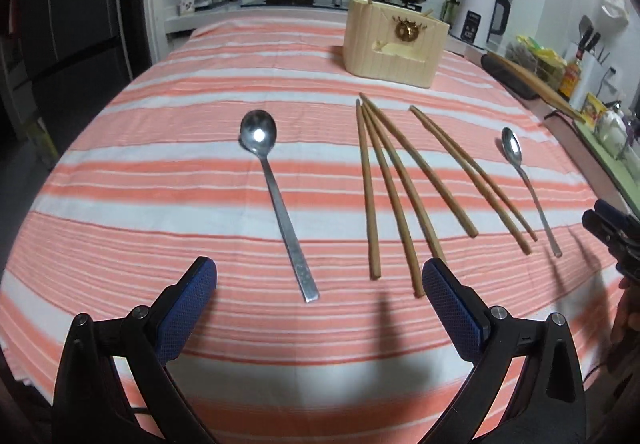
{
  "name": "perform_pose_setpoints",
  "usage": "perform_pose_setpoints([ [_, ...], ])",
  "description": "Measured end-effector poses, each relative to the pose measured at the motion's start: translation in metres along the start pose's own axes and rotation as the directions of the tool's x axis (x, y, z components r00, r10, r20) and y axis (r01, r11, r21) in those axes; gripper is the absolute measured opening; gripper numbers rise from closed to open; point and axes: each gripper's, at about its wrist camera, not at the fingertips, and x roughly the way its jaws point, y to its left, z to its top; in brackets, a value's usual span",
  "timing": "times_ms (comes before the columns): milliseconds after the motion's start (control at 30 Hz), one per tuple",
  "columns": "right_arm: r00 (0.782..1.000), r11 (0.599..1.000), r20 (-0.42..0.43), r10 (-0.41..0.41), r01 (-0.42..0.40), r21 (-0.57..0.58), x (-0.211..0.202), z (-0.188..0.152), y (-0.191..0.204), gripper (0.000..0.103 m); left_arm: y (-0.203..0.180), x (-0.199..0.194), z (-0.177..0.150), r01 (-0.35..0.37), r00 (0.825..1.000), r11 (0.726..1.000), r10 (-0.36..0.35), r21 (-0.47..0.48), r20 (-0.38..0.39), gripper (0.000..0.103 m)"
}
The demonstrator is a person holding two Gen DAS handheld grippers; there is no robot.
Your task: Organize utensils
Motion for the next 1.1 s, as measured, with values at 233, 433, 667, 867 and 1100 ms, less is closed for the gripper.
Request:
perform_pose_setpoints([
  [233,0.999,0.996,-0.002,0.039,-0.039,-0.086,0.0,-0.008,0.02,0.084,-0.01,0.0,-0.008,0.015,1.0,0.999,-0.014,0.051,-0.01,0.102],
  [433,0.999,0.987,-0.009,0.051,-0.052,-0.152,0.008,-0.005,0.031,0.083,-0.007,0.004,0.002,0.052,0.999,0.998,-0.052,0.017,0.0,0.102],
  [667,0.991,0.975,-0.092,0.096,-0.112,-0.191,0.027,-0.004,0.041,0.055,0.004,0.011,0.0,0.069,0.997,0.998,-0.069,-0.013,-0.03,0.102],
  [867,0.985,0.971,-0.128,0.117,-0.141,-0.193,0.032,-0.005,0.043,0.044,0.0,0.015,-0.004,0.071,0.996,0.997,-0.07,0.028,-0.054,0.097],
  [1100,0.974,0.973,-0.171,0.148,-0.175,-0.154,0.04,-0.004,0.04,0.04,-0.008,0.019,-0.002,0.09,0.993,0.993,-0.084,0.075,-0.079,0.084],
])
